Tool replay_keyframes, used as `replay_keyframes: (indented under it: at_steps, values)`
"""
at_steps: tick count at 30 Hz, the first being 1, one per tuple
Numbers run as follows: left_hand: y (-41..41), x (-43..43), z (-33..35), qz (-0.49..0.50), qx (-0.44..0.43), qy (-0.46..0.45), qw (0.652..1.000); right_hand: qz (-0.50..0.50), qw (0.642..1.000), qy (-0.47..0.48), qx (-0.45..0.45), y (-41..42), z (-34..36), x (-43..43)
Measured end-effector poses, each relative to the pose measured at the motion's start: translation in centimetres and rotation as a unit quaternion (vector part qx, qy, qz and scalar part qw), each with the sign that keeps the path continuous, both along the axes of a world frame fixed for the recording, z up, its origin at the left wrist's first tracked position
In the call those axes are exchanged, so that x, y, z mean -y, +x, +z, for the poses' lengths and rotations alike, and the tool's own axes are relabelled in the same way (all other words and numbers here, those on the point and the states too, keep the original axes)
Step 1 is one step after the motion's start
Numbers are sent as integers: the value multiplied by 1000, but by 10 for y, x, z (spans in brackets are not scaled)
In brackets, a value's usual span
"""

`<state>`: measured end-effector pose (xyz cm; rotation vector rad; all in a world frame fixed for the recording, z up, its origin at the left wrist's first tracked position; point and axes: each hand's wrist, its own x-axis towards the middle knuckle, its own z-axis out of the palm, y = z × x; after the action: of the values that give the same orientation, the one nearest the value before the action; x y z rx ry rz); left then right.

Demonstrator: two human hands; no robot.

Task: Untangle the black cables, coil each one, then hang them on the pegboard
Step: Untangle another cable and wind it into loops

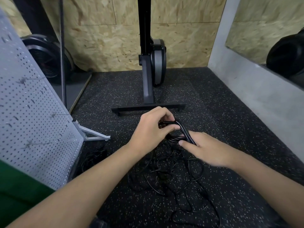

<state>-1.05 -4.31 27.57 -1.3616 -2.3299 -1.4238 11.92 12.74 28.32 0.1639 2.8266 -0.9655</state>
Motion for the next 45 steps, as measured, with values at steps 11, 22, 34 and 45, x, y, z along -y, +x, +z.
replay_keyframes:
  at_steps: [11,22,34,45]
  values:
    - [-27,23,-15,-14,201,-99,975,-30,990,-130,-35,-1,6,-19]
    - [-15,0,-13,38,306,46,950,-101,980,-148,-82,-9,-10,-9]
    - [3,-22,6,93,518,193,828,-134,947,-283,-79,-22,-16,3]
    - [1,-17,-21,-98,373,-97,918,-223,860,-447,-105,-22,-6,-10]
